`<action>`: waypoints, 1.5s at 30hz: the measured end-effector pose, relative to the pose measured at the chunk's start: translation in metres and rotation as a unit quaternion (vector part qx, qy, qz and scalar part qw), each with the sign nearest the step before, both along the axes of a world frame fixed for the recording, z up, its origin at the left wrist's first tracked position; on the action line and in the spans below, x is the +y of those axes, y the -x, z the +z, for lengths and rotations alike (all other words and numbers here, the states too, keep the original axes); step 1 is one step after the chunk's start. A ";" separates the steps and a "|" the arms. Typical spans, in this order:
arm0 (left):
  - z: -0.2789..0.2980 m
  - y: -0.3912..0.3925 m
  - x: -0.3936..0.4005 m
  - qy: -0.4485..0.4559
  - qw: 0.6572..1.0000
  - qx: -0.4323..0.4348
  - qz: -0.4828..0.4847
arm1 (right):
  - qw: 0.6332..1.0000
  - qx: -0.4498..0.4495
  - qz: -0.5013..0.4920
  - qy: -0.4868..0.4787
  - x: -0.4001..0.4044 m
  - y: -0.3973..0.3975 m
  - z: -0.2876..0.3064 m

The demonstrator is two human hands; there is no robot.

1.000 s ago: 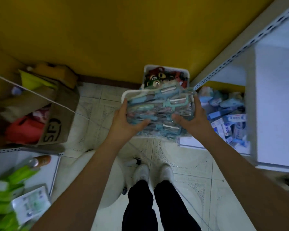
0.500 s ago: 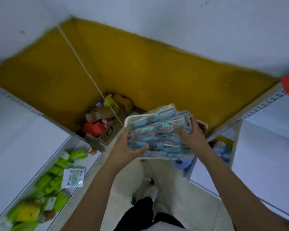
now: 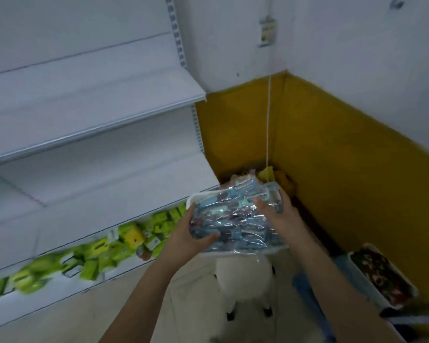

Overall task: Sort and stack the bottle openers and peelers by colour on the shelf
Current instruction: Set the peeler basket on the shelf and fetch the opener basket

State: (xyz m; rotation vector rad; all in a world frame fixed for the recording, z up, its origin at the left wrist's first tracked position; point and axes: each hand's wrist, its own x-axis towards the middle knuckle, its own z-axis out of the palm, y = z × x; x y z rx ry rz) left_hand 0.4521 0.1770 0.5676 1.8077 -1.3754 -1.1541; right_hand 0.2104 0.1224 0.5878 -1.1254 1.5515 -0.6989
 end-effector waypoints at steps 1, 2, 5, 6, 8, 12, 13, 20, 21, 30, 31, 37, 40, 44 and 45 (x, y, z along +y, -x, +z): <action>0.006 -0.017 0.010 0.011 1.000 0.001 0.019 | 1.000 0.007 0.022 0.002 0.002 -0.020 0.004; 0.009 -0.034 0.021 0.017 0.999 -0.004 0.038 | 0.999 0.019 0.045 0.000 0.004 -0.041 0.010; 0.018 -0.090 0.057 0.037 0.994 -0.002 0.100 | 0.993 0.043 0.105 0.012 0.014 -0.109 0.019; 0.021 -0.109 0.069 0.041 0.992 0.002 0.122 | 0.991 0.044 0.124 0.013 0.019 -0.133 0.024; 0.026 -0.150 0.095 0.052 0.985 0.001 0.163 | 0.985 0.049 0.165 0.020 0.030 -0.183 0.031; 0.033 -0.236 0.148 0.058 0.971 0.000 0.234 | 0.973 0.033 0.227 0.027 0.057 -0.289 0.040; 0.034 -0.259 0.161 0.060 0.967 -0.005 0.248 | 0.970 0.026 0.241 0.026 0.065 -0.315 0.042; 0.053 -0.402 0.238 0.061 0.948 -0.018 0.311 | 0.946 0.018 0.323 0.022 0.111 -0.475 0.060; 0.060 -0.418 0.246 0.062 0.945 -0.020 0.320 | 0.941 0.016 0.336 0.019 0.114 -0.496 0.064; 0.160 -0.558 0.281 0.065 0.913 -0.099 0.389 | 0.899 -0.068 0.433 0.023 0.111 -0.667 0.126; 0.171 -0.575 0.280 0.063 0.910 -0.107 0.396 | 0.891 -0.091 0.444 0.025 0.108 -0.687 0.137; 0.237 -0.671 0.253 0.076 0.888 -0.136 0.433 | 0.854 -0.175 0.489 0.034 0.076 -0.798 0.204; 0.264 -0.722 0.231 0.079 0.882 -0.141 0.443 | 0.848 -0.192 0.493 0.037 0.055 -0.851 0.223; 0.288 -0.782 0.206 0.074 0.878 -0.164 0.445 | 0.840 -0.207 0.499 0.037 0.028 -0.920 0.238; 0.290 -0.798 0.201 0.073 0.879 -0.164 0.442 | 0.841 -0.203 0.500 0.038 0.022 -0.938 0.239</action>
